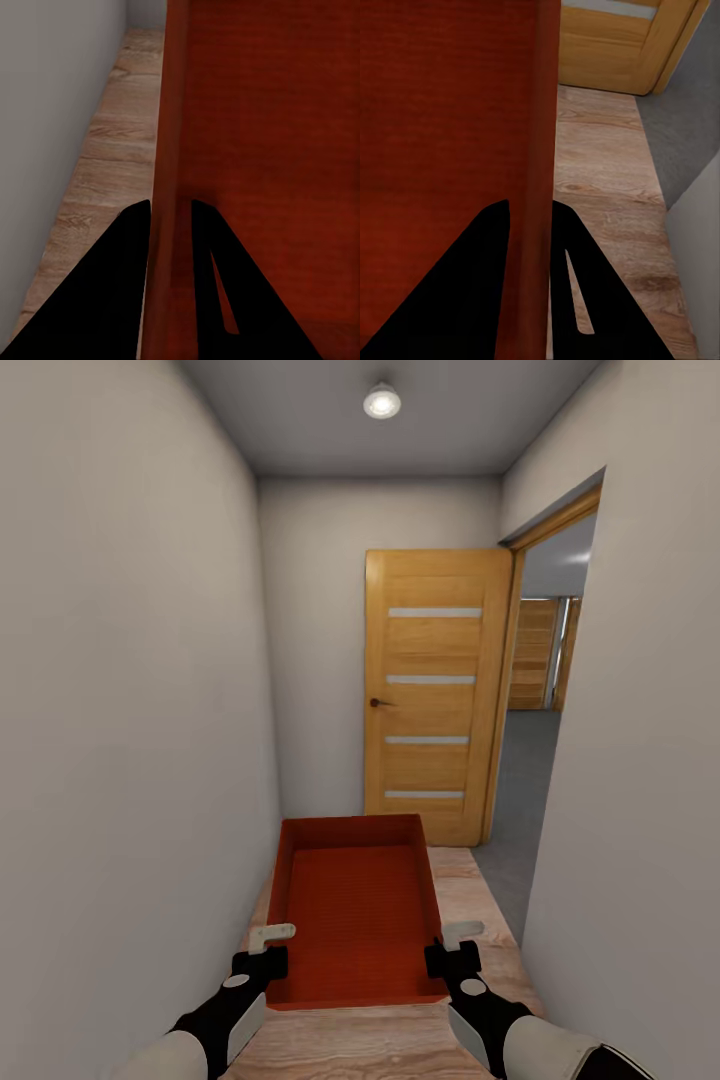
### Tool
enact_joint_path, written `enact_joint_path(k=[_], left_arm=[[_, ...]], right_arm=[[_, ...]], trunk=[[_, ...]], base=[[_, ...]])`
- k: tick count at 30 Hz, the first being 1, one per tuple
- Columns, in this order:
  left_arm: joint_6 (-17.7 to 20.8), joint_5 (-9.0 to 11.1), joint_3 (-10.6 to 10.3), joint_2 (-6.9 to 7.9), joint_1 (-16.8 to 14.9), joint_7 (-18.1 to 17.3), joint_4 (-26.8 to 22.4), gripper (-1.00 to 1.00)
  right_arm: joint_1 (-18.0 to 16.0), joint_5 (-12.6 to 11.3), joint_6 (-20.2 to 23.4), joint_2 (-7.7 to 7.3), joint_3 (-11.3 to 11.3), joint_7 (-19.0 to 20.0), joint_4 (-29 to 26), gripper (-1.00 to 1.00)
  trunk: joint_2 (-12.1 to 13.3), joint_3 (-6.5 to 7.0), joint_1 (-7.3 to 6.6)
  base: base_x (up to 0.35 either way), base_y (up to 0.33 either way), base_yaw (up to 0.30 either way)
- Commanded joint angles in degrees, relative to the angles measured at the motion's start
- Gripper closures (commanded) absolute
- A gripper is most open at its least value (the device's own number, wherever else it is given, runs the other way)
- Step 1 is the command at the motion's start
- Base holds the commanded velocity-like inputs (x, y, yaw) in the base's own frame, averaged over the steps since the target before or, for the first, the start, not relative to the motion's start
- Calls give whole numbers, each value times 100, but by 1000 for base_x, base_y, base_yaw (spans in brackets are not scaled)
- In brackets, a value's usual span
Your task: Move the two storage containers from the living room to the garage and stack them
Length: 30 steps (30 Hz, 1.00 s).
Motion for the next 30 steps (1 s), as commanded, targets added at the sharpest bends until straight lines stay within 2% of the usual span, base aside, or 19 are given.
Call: enact_joint_path(k=[1, 30], left_arm=[[-106, -30, -117, 57, -2, 194, -10, 100], [-106, -30, -117, 57, -1, 194, -10, 100]], right_arm=[[-6, -28, 27, 4, -441, 20, -7, 100], [-6, -28, 27, 5, -441, 20, -6, 100]], trunk=[[-6, -8, 4], [-6, -8, 4]], base=[[323, 0, 0], [323, 0, 0]])
